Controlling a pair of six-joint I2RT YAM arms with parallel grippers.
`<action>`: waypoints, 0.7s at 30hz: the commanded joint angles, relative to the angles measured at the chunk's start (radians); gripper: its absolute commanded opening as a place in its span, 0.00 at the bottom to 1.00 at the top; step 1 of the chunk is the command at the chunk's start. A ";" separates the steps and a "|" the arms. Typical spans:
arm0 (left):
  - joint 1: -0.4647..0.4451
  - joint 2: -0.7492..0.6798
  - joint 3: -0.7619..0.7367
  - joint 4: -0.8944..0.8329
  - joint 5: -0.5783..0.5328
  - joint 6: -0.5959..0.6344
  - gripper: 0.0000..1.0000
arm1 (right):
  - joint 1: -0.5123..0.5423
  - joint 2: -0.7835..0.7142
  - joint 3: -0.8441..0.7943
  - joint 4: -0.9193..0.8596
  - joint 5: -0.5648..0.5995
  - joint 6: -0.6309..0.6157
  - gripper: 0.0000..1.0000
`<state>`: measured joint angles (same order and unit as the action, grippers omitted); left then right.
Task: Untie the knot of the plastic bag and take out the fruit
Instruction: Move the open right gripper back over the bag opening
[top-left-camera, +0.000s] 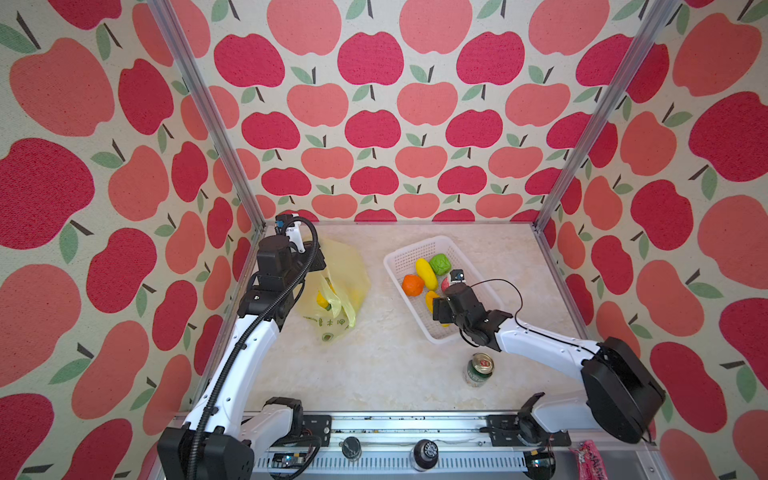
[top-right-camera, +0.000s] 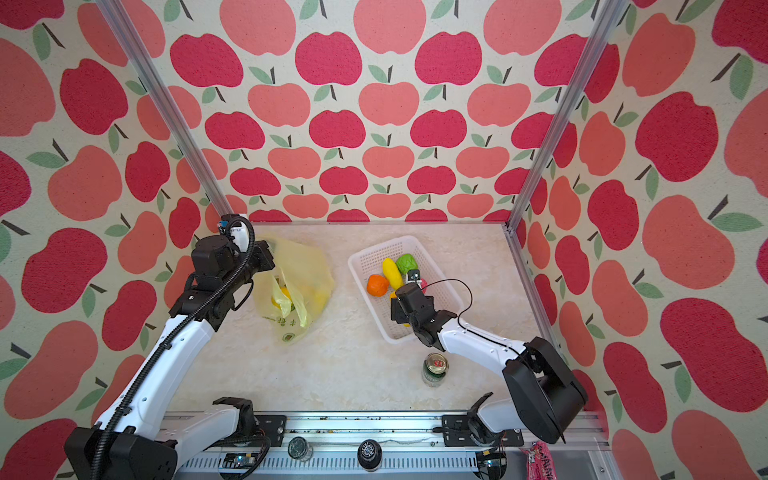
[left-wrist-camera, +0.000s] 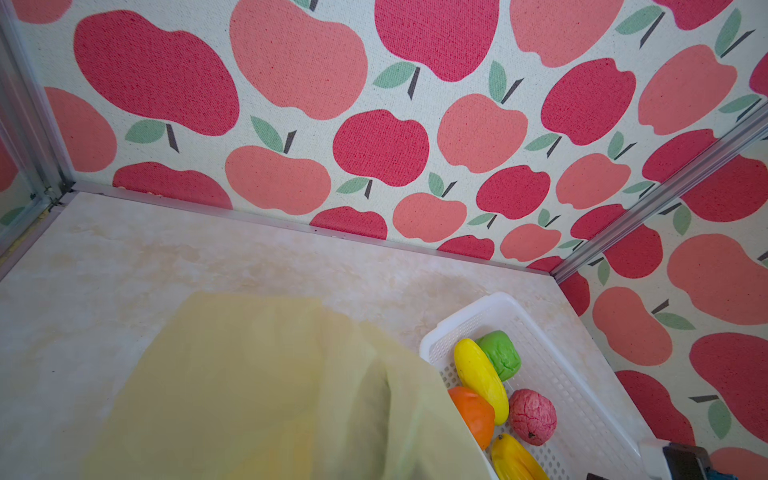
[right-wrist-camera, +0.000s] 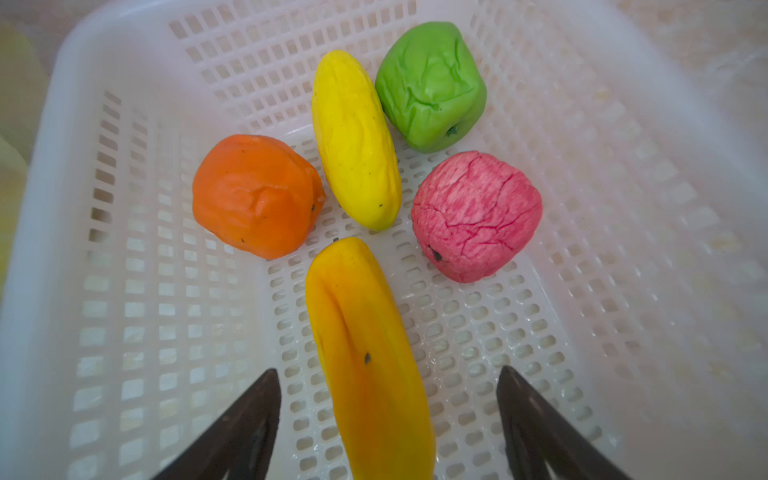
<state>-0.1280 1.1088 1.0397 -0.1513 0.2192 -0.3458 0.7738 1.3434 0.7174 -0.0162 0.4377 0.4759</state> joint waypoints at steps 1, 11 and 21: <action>-0.005 0.042 0.051 -0.064 0.037 0.025 0.00 | 0.041 -0.107 0.014 0.056 0.106 -0.116 0.86; -0.023 0.062 0.031 -0.021 0.009 0.003 0.00 | 0.277 -0.113 0.161 0.277 -0.171 -0.492 0.94; -0.025 0.083 0.040 -0.026 -0.014 0.017 0.00 | 0.370 0.337 0.521 0.134 -0.305 -0.481 0.99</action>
<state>-0.1486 1.1824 1.0538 -0.1757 0.2173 -0.3458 1.1400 1.6192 1.1698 0.1768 0.1566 0.0109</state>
